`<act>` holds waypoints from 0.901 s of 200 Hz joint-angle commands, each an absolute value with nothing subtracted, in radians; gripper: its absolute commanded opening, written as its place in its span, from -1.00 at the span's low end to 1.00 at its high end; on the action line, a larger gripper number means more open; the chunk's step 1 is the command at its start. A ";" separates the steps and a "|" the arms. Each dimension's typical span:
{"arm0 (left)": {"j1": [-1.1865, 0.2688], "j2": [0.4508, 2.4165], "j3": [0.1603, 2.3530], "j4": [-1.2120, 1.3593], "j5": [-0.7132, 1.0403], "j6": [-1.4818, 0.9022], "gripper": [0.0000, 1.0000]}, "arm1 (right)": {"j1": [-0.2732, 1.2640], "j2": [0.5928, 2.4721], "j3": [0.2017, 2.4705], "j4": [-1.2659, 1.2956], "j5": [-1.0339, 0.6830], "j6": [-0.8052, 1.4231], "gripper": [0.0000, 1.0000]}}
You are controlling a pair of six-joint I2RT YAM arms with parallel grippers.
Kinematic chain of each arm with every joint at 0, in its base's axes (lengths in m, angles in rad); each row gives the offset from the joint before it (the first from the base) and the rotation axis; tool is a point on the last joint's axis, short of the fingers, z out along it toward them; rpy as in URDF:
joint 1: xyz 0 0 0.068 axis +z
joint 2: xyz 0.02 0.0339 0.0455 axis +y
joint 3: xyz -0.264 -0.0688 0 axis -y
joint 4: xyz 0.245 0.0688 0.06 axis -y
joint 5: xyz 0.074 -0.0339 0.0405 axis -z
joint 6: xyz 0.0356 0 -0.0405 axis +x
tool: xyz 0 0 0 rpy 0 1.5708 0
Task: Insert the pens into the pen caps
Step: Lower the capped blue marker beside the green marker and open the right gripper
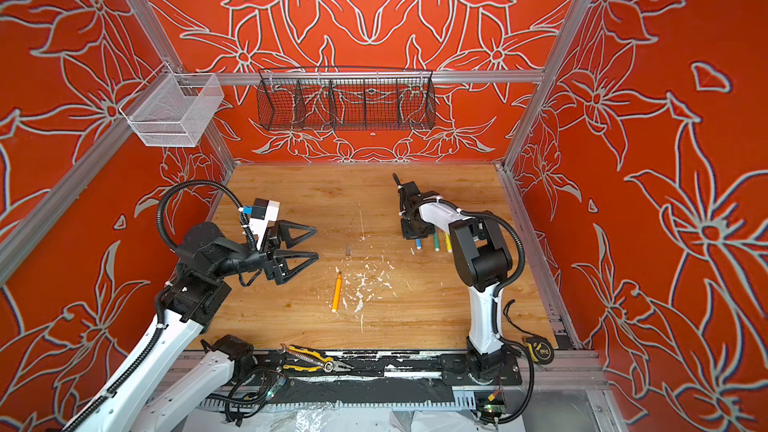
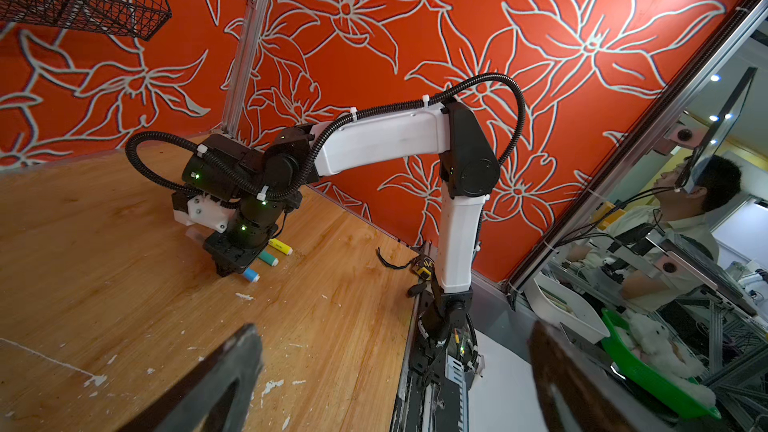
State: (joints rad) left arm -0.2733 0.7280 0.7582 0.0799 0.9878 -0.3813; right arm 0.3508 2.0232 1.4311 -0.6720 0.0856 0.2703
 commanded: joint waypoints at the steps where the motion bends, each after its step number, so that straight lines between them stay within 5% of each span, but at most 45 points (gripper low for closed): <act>1: -0.266 0.719 0.767 0.072 0.994 -0.365 0.95 | 0.326 2.061 1.435 -0.681 0.117 0.284 -1.00; 41: -0.265 0.724 0.762 0.077 0.994 -0.368 0.95 | 0.291 2.071 1.418 -0.676 0.111 0.279 -0.90; 63: -0.265 0.728 0.763 0.081 0.993 -0.371 0.95 | 0.289 2.056 1.414 -0.680 0.146 0.280 -0.60; 102: -0.265 0.739 0.762 0.097 0.995 -0.380 0.95 | 0.288 2.062 1.411 -0.694 0.154 0.270 -0.39; 180: -0.265 0.740 0.771 0.071 0.946 -0.372 0.95 | 0.300 1.968 1.480 -0.737 0.179 0.223 -0.23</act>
